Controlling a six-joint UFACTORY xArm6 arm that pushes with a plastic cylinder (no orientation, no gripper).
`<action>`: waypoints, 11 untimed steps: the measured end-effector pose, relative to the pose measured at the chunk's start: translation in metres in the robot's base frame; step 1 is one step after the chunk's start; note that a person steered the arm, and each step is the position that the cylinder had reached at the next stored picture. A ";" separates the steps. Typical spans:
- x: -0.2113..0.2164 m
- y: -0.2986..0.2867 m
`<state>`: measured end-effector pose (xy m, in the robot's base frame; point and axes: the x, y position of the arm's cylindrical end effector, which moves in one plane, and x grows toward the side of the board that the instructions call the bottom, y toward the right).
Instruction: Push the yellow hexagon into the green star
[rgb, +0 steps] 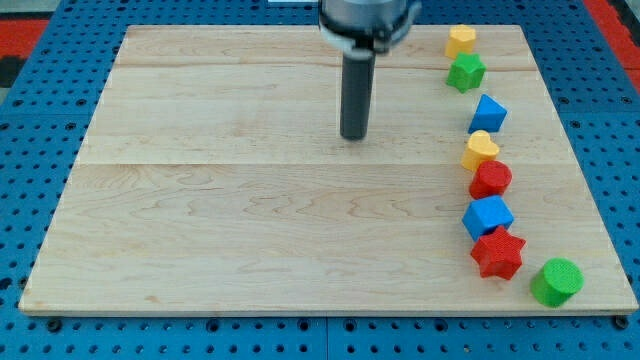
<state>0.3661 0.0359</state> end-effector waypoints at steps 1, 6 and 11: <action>-0.078 0.007; -0.174 0.201; -0.117 0.139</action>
<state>0.2492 0.1744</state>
